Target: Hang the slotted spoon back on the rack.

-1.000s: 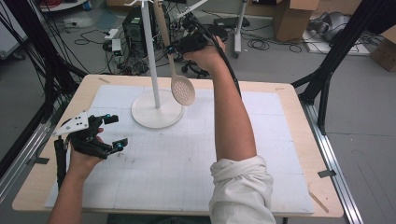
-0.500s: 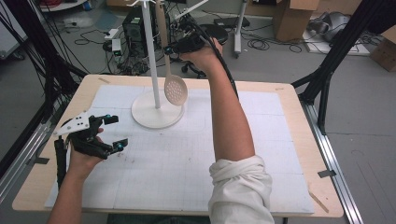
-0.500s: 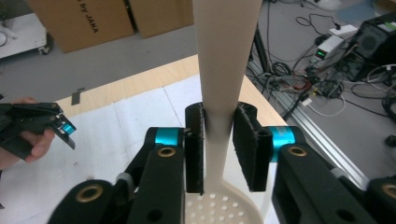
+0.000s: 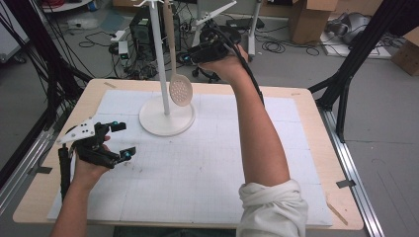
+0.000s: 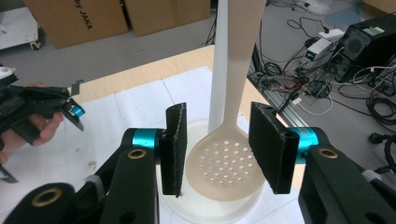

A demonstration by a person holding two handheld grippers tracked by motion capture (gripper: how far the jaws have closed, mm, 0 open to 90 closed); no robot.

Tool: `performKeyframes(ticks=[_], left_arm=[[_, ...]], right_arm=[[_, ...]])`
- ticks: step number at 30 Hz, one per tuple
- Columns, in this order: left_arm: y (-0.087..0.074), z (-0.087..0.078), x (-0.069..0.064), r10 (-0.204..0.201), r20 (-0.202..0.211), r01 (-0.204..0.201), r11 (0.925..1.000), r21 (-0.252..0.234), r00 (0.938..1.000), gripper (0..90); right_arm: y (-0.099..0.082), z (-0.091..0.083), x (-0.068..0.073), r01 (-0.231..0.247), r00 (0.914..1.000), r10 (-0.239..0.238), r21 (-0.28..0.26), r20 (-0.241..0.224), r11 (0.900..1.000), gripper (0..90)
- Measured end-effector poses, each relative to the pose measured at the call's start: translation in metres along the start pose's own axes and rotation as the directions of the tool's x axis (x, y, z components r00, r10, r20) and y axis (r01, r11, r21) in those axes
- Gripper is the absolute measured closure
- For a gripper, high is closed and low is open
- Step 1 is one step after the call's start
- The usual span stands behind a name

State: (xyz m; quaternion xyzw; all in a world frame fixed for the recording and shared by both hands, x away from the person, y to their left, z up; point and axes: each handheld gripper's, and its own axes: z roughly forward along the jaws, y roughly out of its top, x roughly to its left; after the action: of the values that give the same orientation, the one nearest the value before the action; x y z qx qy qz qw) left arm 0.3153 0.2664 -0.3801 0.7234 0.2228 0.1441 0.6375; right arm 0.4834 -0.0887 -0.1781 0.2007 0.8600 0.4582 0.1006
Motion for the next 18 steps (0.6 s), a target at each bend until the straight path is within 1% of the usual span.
performKeyframes(ticks=[1, 8, 11, 15, 18], left_arm=[[0.0, 0.0, 0.0, -0.002, 0.001, 0.002, 1.0, -0.003, 1.0, 1.7], [0.0, 0.001, -0.001, -0.002, 0.004, 0.002, 1.0, 0.005, 1.0, 1.7], [0.0, 0.002, -0.002, 0.001, 0.005, -0.001, 1.0, 0.005, 1.0, 1.7], [0.0, 0.002, -0.001, 0.0, 0.002, -0.001, 1.0, 0.008, 1.0, 1.7], [0.0, 0.001, -0.001, 0.0, 0.002, 0.0, 1.0, 0.007, 1.0, 1.7]], right_arm=[[-0.002, -0.002, 0.001, 0.006, 1.0, -0.006, -0.006, 0.006, 1.0, 54.1], [-0.019, -0.021, 0.009, 0.024, 0.9997, -0.023, -0.039, 0.006, 0.999, 50.5], [-0.027, -0.03, 0.01, 0.02, 0.9998, -0.02, -0.063, 0.006, 0.9978, 48.8], [-0.038, -0.042, 0.014, 0.027, 0.9996, -0.026, -0.081, 0.011, 0.9963, 47.1], [-0.048, -0.05, 0.017, 0.031, 0.9995, -0.03, -0.105, 0.01, 0.994, 44.0]])
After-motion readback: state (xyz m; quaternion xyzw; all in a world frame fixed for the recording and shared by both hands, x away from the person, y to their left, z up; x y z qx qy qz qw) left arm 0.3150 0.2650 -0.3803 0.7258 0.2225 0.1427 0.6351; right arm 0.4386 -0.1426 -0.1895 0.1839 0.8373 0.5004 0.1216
